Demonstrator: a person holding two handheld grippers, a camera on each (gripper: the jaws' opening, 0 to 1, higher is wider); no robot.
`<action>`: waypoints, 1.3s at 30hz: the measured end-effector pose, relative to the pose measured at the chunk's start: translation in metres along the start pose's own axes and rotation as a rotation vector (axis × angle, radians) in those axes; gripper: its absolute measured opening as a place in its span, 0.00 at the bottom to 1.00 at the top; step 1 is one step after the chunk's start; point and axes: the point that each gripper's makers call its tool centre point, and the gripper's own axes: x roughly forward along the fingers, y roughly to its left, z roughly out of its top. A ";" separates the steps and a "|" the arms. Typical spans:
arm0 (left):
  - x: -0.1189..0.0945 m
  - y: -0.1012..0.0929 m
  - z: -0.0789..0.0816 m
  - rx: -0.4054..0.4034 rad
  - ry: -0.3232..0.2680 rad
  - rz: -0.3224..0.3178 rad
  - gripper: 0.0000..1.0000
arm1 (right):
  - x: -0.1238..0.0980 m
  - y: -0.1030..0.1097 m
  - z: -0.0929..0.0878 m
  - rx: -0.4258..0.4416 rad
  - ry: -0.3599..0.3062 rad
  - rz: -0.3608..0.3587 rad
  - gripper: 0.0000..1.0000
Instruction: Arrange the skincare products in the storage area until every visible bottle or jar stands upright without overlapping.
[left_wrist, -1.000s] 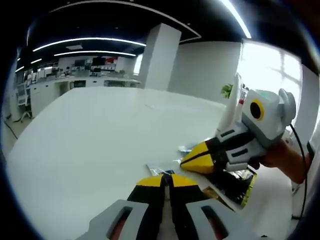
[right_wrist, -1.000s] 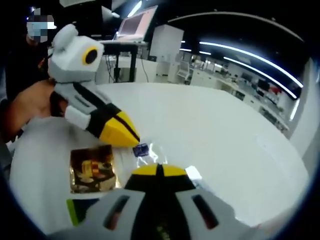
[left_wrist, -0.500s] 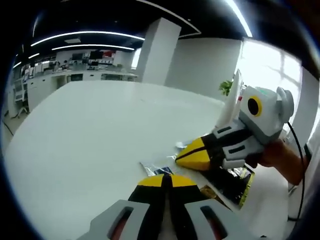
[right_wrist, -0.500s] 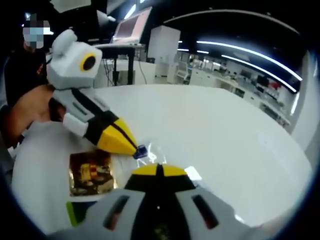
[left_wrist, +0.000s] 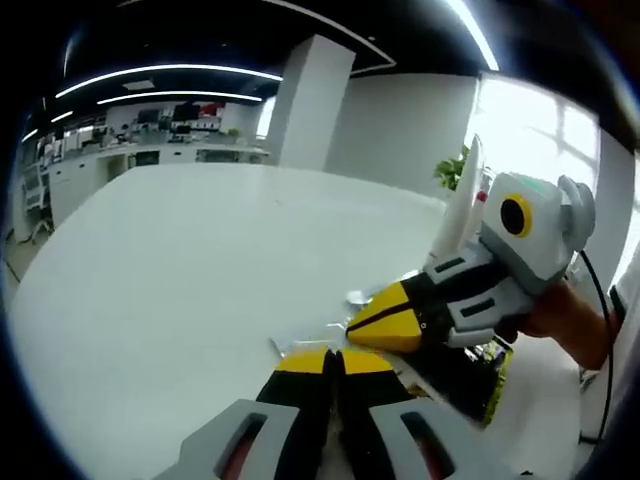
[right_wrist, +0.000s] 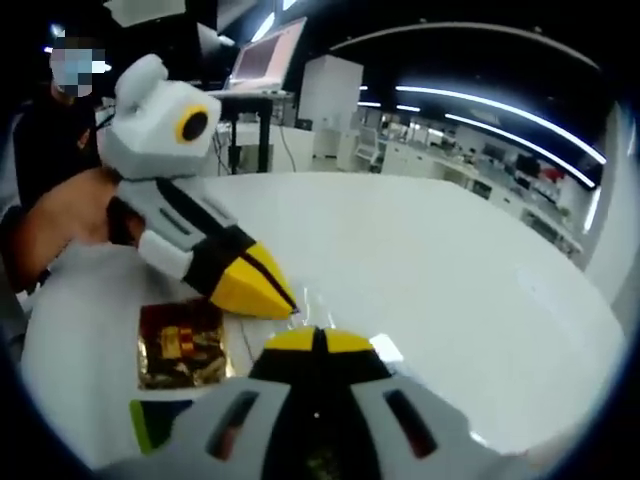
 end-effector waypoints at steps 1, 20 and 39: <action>0.000 0.000 0.000 -0.001 0.000 0.002 0.01 | 0.000 0.000 0.000 -0.001 0.001 -0.002 0.00; -0.004 -0.010 0.015 0.039 -0.070 0.000 0.02 | -0.004 0.000 0.006 -0.043 0.010 -0.031 0.00; -0.023 -0.011 0.017 0.020 -0.125 0.042 0.21 | -0.033 -0.001 0.016 0.023 -0.090 -0.085 0.08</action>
